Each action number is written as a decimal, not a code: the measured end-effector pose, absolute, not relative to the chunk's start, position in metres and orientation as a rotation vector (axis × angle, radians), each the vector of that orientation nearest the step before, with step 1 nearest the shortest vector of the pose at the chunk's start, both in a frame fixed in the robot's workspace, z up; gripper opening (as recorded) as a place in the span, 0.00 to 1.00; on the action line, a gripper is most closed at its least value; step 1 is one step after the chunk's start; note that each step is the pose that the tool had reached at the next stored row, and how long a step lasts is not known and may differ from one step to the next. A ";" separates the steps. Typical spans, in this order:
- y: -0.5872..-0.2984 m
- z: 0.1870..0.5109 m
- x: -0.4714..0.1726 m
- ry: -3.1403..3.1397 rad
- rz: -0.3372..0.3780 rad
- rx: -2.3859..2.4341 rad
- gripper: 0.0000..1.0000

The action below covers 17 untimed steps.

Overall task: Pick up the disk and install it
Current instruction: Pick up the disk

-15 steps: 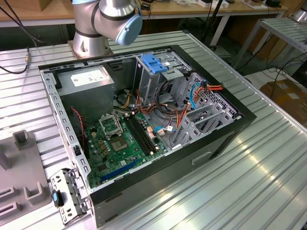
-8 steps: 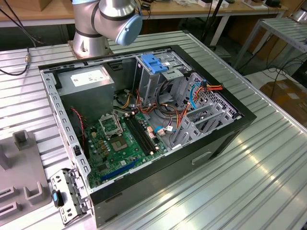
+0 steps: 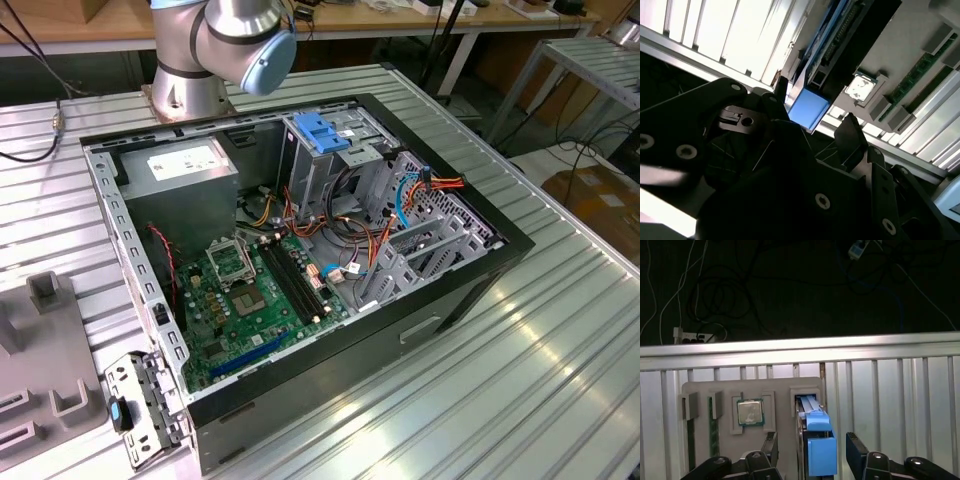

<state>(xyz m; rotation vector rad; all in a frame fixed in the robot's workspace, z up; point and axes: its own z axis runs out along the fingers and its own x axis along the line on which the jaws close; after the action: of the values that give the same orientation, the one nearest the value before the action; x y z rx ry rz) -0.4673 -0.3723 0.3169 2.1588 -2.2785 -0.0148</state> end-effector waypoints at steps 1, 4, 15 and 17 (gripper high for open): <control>-0.372 0.315 -0.468 -2.278 -0.014 2.160 0.65; -0.371 0.311 -0.468 -2.277 -0.014 2.161 0.65; -0.370 0.300 -0.468 -2.277 -0.014 2.161 0.56; -0.370 0.299 -0.468 -2.277 -0.013 2.161 0.56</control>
<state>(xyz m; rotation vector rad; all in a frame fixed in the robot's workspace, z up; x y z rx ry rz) -0.4680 -0.3699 0.2994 2.1614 -2.2770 -0.0135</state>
